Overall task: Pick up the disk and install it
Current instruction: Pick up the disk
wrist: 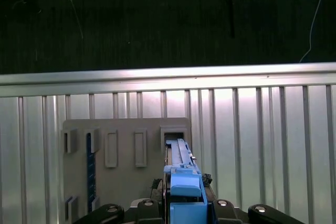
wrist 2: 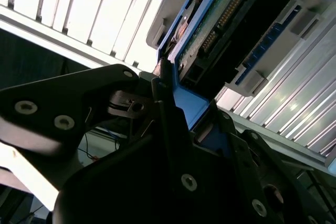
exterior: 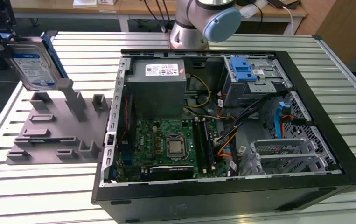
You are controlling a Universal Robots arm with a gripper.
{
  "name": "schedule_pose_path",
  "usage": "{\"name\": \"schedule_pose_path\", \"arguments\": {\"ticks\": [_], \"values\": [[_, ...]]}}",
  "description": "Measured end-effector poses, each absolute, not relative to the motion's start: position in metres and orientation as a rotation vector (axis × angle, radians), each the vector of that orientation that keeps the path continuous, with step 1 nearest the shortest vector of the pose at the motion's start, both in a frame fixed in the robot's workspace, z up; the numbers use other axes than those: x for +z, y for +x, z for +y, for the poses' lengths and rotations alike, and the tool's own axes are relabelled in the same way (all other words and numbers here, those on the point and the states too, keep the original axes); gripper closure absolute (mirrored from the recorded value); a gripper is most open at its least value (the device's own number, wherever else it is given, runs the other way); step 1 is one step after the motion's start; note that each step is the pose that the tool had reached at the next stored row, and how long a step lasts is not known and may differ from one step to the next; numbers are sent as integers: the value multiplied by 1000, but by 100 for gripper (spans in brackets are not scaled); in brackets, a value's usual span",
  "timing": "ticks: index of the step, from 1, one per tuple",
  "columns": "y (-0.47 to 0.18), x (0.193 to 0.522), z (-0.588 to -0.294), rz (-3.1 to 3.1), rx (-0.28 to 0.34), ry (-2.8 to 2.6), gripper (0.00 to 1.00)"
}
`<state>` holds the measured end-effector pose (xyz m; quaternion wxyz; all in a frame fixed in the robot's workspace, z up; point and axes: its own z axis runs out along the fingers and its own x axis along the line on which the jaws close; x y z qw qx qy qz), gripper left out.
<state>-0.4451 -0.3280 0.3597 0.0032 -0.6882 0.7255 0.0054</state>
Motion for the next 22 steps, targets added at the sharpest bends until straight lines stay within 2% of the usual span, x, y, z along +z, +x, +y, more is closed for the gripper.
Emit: {"name": "schedule_pose_path", "arguments": {"ticks": [22], "values": [[-445,397,-328,2275,17,-2158,64]]}}
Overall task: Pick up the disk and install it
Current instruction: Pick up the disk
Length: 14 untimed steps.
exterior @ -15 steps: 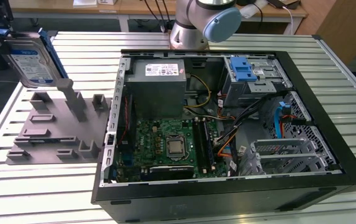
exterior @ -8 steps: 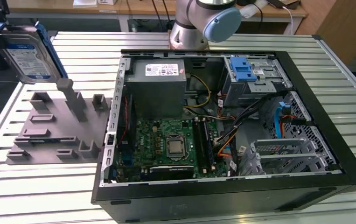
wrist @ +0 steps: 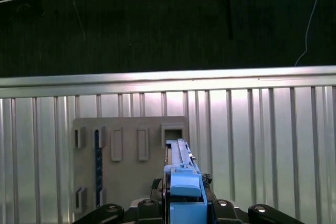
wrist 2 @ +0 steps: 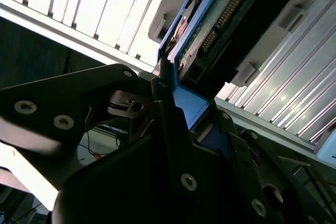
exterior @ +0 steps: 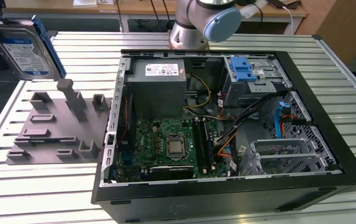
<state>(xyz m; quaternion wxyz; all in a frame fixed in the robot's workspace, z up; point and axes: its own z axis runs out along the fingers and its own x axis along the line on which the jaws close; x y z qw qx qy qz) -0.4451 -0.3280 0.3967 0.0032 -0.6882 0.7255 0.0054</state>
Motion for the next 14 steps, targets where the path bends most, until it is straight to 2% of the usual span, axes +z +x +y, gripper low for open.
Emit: {"name": "schedule_pose_path", "arguments": {"ticks": [14], "values": [[-445,417,-328,2274,17,-2158,64]]}}
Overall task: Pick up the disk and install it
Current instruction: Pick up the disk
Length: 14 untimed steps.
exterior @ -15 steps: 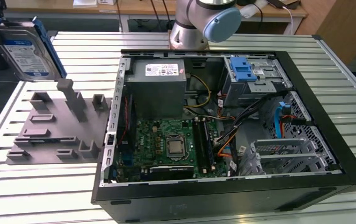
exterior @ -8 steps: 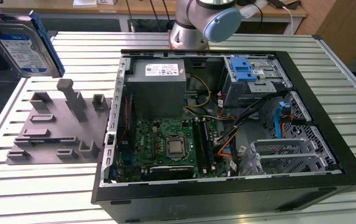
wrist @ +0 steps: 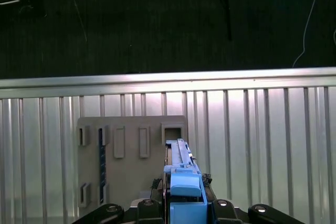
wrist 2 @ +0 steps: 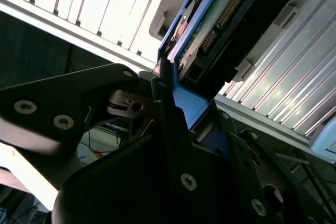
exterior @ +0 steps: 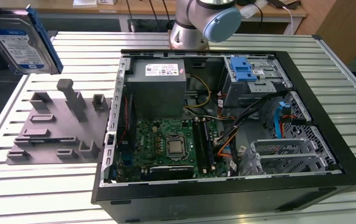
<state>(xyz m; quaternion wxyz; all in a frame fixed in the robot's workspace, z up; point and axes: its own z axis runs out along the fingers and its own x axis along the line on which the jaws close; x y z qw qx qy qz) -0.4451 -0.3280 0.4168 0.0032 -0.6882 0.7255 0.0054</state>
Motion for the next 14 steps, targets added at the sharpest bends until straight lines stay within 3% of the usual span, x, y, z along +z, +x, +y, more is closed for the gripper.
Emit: {"name": "schedule_pose_path", "arguments": {"ticks": [14], "values": [[-445,436,-328,2274,17,-2158,64]]}}
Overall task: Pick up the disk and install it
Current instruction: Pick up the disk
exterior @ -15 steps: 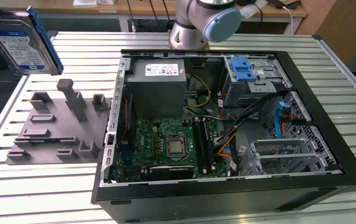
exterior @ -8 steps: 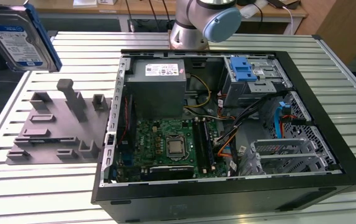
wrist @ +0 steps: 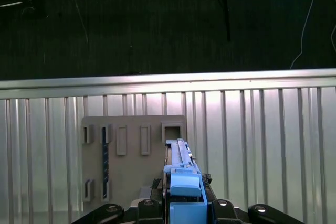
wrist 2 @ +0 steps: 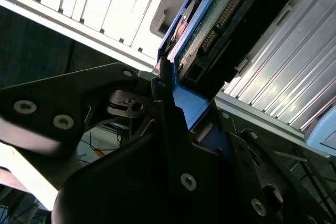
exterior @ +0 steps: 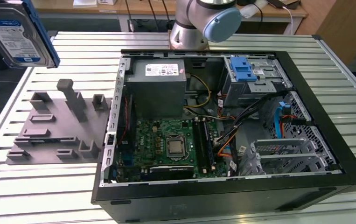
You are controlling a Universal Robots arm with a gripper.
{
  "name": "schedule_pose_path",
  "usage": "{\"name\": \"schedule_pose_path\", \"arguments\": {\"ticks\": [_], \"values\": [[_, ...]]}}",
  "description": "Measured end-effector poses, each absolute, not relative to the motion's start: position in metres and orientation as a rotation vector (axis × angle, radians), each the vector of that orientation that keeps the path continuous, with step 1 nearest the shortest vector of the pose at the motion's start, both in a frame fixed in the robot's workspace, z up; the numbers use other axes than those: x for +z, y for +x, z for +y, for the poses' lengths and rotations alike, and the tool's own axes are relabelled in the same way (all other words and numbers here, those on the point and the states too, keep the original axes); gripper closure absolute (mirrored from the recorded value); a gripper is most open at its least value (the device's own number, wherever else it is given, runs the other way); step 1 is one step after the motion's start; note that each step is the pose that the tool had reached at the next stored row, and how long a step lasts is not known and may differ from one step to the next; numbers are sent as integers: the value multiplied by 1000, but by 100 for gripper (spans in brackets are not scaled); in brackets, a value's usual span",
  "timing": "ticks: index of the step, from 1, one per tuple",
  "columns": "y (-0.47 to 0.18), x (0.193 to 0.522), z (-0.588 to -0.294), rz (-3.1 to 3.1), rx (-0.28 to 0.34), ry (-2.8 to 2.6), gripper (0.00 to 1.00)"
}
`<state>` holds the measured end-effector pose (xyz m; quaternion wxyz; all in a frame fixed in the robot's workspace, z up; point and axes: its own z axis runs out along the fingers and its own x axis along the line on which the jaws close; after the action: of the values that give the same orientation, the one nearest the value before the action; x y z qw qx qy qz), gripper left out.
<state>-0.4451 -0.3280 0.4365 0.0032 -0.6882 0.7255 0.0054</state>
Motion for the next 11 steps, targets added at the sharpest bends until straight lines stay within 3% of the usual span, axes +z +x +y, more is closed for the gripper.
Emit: {"name": "schedule_pose_path", "arguments": {"ticks": [11], "values": [[-445,451,-328,2274,17,-2158,64]]}}
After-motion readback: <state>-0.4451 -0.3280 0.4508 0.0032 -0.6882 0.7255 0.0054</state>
